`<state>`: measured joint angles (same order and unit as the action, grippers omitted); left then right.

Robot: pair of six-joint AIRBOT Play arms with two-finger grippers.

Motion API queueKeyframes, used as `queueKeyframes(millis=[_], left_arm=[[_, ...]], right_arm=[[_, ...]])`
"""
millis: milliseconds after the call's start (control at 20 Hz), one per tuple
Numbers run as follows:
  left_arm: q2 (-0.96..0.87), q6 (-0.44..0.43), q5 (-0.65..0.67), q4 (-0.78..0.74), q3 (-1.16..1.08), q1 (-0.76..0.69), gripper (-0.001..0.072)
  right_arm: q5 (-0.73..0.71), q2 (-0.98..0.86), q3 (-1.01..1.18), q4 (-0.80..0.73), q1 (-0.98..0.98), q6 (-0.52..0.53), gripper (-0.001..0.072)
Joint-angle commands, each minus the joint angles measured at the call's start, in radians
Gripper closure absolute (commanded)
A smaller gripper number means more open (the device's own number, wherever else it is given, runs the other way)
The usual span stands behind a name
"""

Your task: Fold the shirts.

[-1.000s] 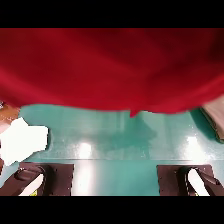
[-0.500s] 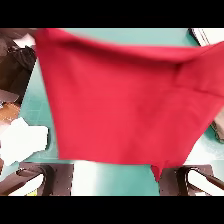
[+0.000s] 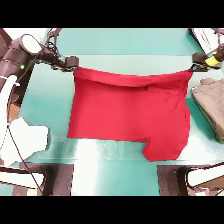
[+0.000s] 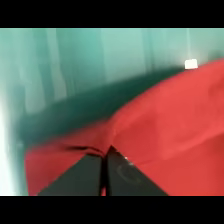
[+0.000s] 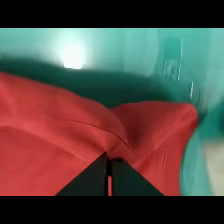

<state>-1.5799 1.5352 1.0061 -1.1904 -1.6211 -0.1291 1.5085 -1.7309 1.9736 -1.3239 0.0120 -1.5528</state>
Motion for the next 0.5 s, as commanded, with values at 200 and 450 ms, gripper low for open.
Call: queueKeyframes(millis=[200, 450], left_arm=[[-0.048, -0.025, -0.180, 0.000, -0.011, 0.089, 0.0684], [-0.049, -0.222, -0.035, 0.058, 0.006, 0.098, 0.0684]], right_arm=[[-0.274, -0.054, 0.001, -0.011, 0.028, 0.042, 0.0703], [-0.145, -0.039, -0.048, -0.012, 0.031, 0.111, 0.0703]])
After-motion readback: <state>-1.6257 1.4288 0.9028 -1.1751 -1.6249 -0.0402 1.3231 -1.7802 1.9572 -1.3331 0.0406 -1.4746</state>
